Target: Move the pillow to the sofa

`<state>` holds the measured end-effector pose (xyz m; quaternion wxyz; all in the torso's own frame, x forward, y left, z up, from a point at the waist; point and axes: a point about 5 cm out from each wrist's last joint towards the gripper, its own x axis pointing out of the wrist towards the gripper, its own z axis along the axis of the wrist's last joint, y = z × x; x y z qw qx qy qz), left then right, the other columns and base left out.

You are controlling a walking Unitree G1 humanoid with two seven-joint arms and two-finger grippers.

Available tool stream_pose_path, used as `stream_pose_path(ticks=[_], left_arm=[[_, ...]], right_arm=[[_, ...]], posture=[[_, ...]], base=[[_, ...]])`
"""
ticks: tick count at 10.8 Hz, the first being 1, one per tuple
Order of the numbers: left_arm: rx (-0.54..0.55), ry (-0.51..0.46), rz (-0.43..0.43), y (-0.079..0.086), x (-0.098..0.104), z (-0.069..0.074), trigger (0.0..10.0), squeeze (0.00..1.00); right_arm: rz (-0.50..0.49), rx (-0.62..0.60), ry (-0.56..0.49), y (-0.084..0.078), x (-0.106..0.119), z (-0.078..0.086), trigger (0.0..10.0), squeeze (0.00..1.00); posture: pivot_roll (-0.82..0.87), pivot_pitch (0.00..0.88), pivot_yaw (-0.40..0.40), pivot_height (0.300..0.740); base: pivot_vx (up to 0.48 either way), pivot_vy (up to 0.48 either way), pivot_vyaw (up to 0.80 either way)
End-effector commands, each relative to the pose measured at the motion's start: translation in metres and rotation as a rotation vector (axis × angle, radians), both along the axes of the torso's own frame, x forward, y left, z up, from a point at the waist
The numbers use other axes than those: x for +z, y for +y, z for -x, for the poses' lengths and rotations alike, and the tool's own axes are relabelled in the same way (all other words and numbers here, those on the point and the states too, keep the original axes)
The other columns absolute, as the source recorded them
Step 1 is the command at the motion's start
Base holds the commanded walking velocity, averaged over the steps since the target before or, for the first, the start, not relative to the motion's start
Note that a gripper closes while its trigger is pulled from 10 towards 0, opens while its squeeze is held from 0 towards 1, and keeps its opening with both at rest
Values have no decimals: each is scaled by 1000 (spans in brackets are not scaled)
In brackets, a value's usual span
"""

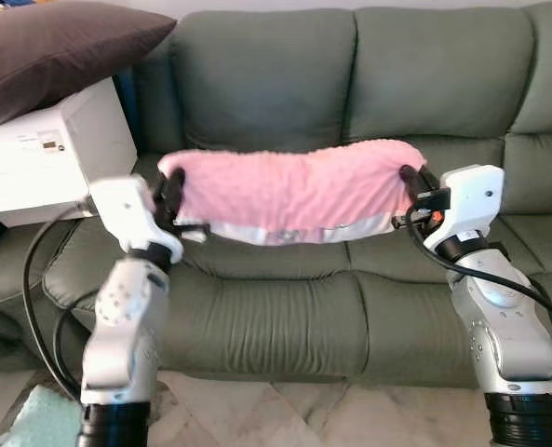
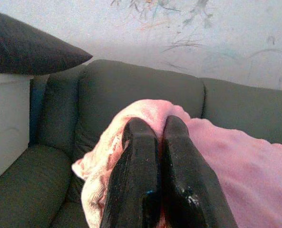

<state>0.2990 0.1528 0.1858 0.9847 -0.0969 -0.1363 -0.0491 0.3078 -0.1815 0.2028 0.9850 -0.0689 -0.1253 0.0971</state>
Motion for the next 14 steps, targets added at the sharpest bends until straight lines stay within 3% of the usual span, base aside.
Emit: stream_pose_path(ticks=[1,2,3,4,5,6,9,10,14], left_arm=[[29,-59,-19,1,11,4,2039,0],[53,-74,-55,0,11,10,3569,0],[121,-94,-89,4,12,17,3412,0],[162,-82,-96,7,9,22,4157,0],[159,-34,-76,7,-1,25,6157,0],[139,-10,-67,5,-7,26,6471,0],[34,58,-25,-9,-16,20,3020,0],[-4,54,-7,-13,-14,17,0,0],[-26,57,13,-9,-11,13,0,0]], right_arm=[[-24,-12,-37,-1,9,3,10000,0],[-57,-24,-22,-2,8,3,10000,0],[-82,-35,-7,-3,6,5,10000,0],[-99,-33,16,-1,1,7,10000,0],[-121,-32,41,1,-3,9,10000,0],[-134,-30,60,3,-6,9,10000,0],[-150,-29,78,3,-7,10,10000,0],[-147,-29,80,4,-8,11,10000,0],[-148,-35,90,2,-8,14,10000,0]], posture=[[-112,24,19,740],[-108,24,18,740],[-103,23,16,740],[-94,26,12,740],[-92,26,10,740],[-91,24,11,740],[-101,25,18,740],[-105,27,21,740],[-109,32,29,740]], base=[[0,0,0],[0,0,0],[0,0,0],[0,0,0],[0,0,0],[0,0,0],[0,0,0],[0,0,0],[206,0,0]])
